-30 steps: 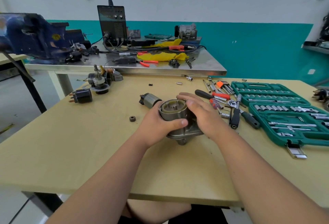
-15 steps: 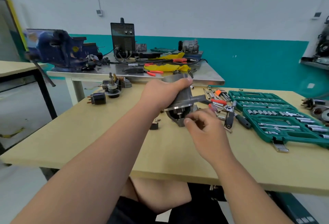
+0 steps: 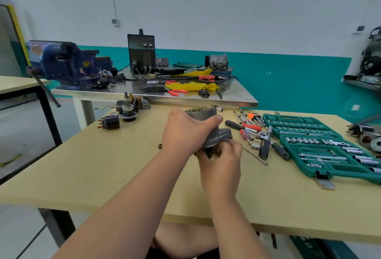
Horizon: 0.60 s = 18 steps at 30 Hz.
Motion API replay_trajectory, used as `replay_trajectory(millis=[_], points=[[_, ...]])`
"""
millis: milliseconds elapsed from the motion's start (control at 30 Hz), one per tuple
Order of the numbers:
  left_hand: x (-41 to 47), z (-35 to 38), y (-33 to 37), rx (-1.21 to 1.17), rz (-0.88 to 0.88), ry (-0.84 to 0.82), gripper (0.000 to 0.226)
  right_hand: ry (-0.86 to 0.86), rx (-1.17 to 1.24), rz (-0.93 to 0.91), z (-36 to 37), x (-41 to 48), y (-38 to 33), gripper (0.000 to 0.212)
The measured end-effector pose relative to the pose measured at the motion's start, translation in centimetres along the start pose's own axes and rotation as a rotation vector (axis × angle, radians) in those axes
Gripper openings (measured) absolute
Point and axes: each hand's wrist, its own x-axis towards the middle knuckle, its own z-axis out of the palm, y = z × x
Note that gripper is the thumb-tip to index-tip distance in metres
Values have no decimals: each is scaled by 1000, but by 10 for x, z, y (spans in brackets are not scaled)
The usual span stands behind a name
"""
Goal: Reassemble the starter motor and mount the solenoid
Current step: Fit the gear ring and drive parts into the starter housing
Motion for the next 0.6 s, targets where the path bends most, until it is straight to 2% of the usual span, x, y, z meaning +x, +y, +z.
replay_trajectory(millis=[200,267,367,400,500,600], points=[[-10,11,-16,-44,1,36,85,33,111,68,15,-7,15,22],[-11,14,-22,-31,38,67,81,-62,97,24,10,-4,21,20],[-8,1,-40,-57,177,14,80,-346,3,-131,-16,13,39,15],[-4,-7,-47,-82,232,-56,81,-375,10,-99,-27,24,46,14],[10,-27,-60,-161,334,-275,78,-427,268,273,-45,70,47,6],[19,-24,-60,-229,425,-481,76,-779,514,546,-25,108,31,28]])
